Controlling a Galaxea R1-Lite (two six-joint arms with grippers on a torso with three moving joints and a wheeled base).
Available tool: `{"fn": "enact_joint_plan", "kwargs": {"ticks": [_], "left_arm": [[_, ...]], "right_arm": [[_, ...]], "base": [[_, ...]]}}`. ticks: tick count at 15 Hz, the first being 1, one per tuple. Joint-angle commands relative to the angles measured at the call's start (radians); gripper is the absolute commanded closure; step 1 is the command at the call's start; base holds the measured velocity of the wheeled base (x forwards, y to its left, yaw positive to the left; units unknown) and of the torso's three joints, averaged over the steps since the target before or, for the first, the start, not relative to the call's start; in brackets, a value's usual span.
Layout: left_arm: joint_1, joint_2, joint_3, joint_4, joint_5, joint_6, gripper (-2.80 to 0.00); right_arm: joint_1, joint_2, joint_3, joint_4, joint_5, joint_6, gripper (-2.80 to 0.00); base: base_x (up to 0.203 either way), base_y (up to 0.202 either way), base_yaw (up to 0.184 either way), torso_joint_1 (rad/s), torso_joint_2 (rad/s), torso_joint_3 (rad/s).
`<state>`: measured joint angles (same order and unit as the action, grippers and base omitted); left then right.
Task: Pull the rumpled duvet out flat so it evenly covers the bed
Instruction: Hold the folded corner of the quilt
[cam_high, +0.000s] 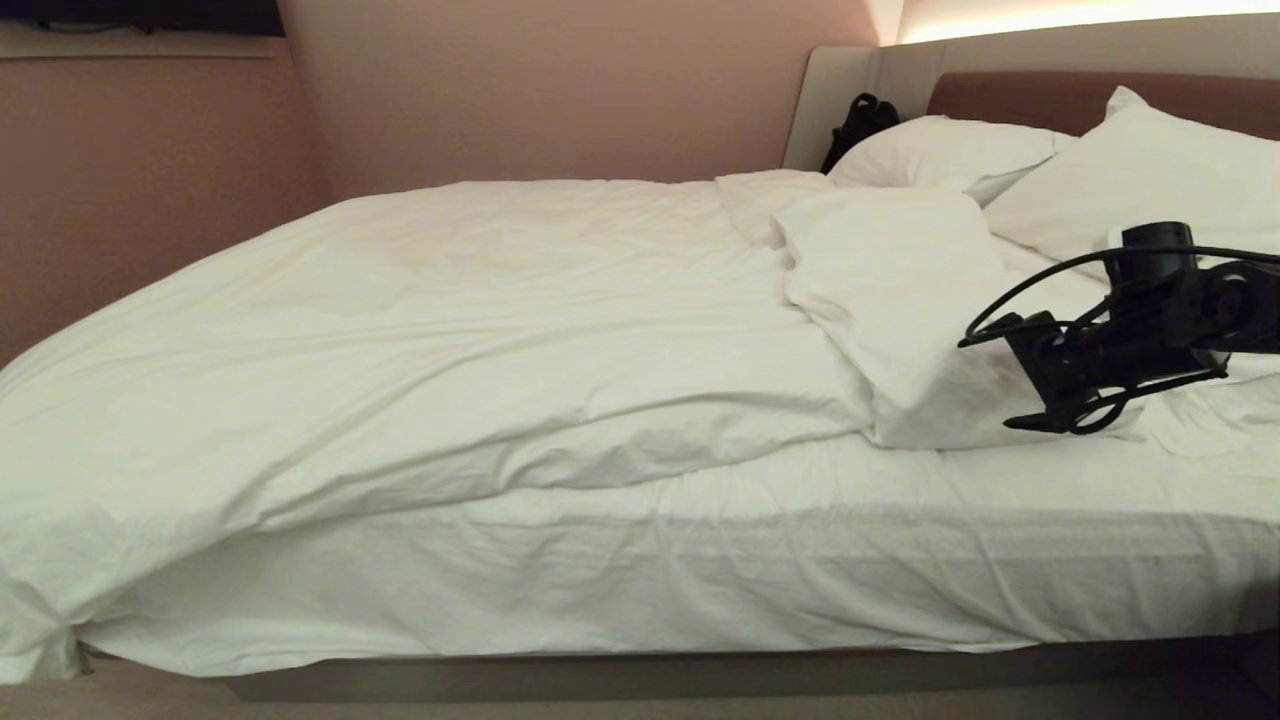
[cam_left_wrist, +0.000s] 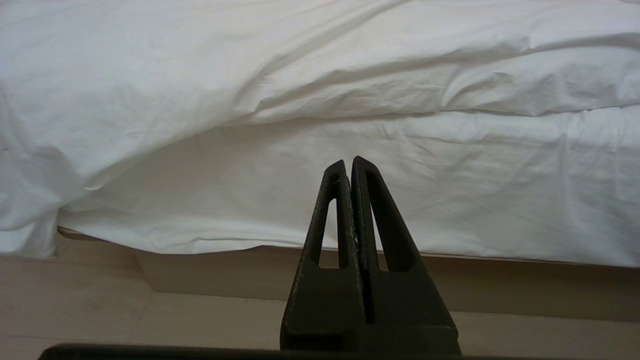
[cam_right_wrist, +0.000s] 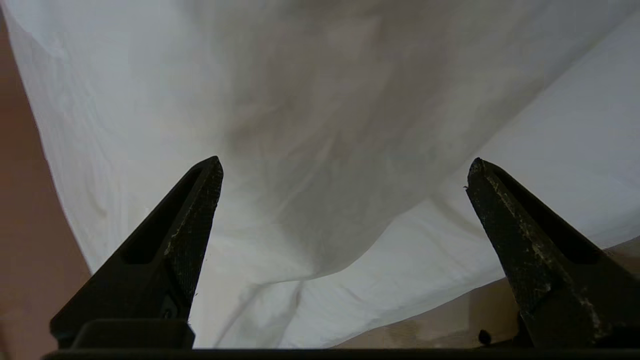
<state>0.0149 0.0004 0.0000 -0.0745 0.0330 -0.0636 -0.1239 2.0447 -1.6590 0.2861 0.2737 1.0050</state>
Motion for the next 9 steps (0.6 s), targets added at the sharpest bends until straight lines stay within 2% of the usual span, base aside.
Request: {"fn": "enact_joint_plan", "kwargs": {"ticks": [1, 5, 9], "left_arm": [[0.000, 0.001, 0.000, -0.001, 0.001, -0.001, 0.00], [0.000, 0.001, 0.000, -0.001, 0.001, -0.001, 0.00], [0.000, 0.000, 0.000, -0.001, 0.001, -0.001, 0.00]], "right_arm": [[-0.008, 0.036, -0.004, -0.036, 0.079, 0.012, -2.80], [-0.016, 0.092, -0.001, -0.120, 0.081, 0.010, -2.80], [-0.016, 0.100, 0.007, -0.130, 0.084, 0.011, -2.80]], "base": [[0.000, 0.000, 0.000, 0.000, 0.00, 0.000], [0.000, 0.000, 0.000, 0.000, 0.00, 0.000], [0.000, 0.000, 0.000, 0.000, 0.00, 0.000]]}}
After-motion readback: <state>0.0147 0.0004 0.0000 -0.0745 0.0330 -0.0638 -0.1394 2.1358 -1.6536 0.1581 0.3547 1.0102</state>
